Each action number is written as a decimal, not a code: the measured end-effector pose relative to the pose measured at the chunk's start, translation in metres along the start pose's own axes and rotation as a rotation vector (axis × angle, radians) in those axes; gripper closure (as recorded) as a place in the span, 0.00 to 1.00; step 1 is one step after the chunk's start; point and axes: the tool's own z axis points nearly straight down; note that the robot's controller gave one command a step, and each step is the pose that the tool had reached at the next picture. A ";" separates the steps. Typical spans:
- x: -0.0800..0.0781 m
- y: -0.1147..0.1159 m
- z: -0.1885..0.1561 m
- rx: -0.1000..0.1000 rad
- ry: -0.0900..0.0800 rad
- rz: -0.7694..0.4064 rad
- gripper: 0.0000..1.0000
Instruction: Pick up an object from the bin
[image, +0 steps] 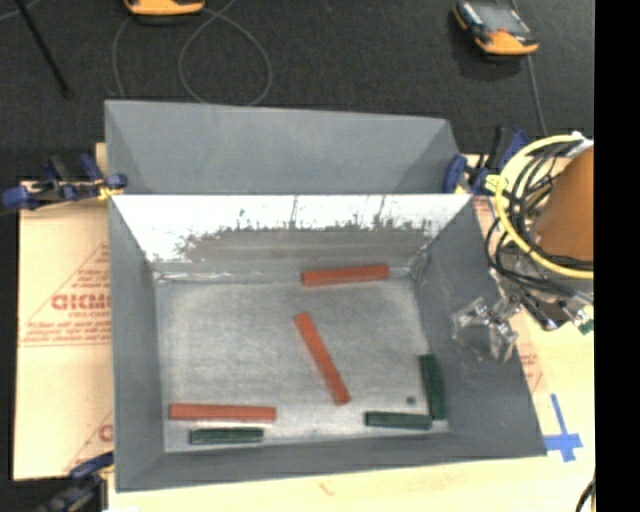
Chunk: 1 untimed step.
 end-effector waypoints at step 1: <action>-0.008 0.082 0.038 -0.014 0.005 -0.197 1.00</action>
Offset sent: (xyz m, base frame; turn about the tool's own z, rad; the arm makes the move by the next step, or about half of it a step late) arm -0.0376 0.0712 -0.0382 -0.1938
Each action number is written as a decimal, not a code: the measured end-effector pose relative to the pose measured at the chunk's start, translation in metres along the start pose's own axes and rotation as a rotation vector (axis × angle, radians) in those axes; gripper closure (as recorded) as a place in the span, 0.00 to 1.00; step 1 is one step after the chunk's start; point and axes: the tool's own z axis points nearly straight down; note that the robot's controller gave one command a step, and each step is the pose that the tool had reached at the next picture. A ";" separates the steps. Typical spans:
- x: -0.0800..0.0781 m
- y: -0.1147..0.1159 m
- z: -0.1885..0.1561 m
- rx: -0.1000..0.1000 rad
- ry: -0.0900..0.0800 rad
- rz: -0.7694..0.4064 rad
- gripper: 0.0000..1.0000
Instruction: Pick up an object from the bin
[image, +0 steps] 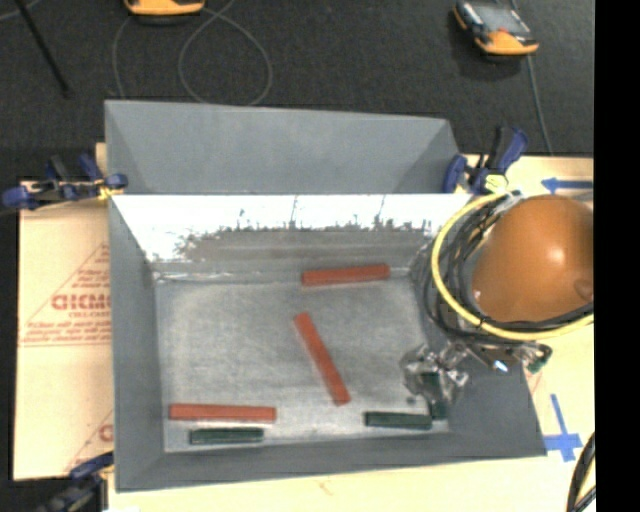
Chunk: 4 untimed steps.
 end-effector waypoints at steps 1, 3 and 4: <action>-0.005 0.013 0.015 0.001 0.000 0.004 1.00; -0.055 0.059 0.041 0.004 0.001 -0.321 1.00; -0.092 0.091 0.041 0.004 -0.001 -0.504 1.00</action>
Offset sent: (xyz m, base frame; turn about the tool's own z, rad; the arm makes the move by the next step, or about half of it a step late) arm -0.0058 0.0119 -0.0142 0.0076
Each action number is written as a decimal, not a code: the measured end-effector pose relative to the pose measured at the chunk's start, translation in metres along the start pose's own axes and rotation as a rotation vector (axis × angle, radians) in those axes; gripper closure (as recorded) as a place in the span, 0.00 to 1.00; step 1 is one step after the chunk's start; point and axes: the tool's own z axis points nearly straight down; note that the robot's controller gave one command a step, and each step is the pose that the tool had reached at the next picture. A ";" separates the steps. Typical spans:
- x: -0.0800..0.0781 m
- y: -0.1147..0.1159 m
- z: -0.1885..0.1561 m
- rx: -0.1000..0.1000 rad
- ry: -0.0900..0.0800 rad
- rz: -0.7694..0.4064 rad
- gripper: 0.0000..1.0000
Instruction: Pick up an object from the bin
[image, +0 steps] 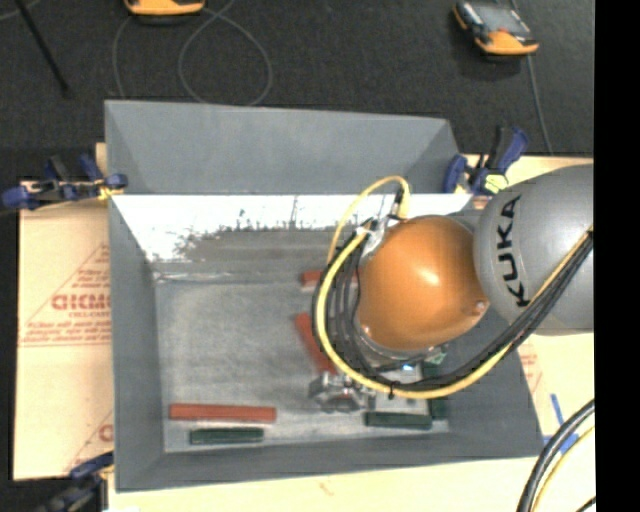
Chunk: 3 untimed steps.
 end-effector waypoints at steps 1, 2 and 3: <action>0.005 -0.002 0.007 0.000 0.001 -0.258 1.00; -0.006 -0.021 -0.007 -0.001 0.002 -0.492 1.00; -0.004 -0.009 -0.007 -0.004 0.000 -0.508 1.00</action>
Offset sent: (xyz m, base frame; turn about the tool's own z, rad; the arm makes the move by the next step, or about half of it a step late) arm -0.0006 -0.0041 -0.0065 -0.2602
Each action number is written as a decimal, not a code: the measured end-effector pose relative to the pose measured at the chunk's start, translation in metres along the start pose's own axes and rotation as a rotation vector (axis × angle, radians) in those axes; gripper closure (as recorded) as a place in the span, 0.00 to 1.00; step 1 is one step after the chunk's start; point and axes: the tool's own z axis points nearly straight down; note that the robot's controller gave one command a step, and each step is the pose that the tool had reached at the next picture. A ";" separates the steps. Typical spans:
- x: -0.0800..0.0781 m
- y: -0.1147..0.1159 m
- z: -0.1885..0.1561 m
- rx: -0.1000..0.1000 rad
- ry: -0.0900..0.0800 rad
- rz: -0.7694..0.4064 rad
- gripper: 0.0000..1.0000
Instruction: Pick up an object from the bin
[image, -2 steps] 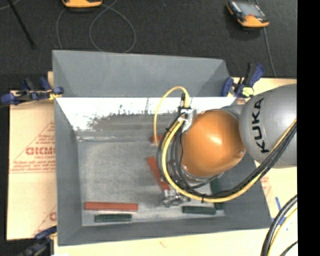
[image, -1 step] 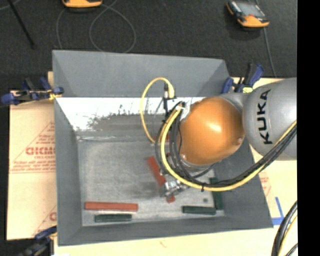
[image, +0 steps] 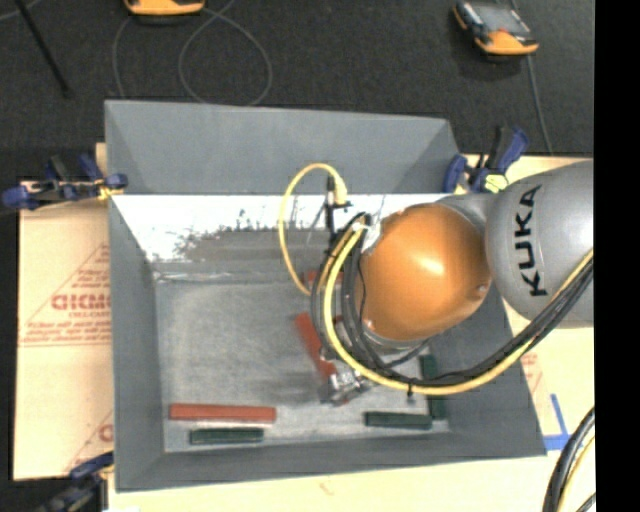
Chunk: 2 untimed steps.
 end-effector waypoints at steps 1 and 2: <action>-0.048 -0.003 -0.019 0.003 0.000 -0.197 1.00; -0.116 -0.007 -0.019 0.001 -0.001 -0.548 1.00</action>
Offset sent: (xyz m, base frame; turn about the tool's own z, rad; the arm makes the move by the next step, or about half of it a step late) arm -0.0077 0.0465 0.0187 -0.1963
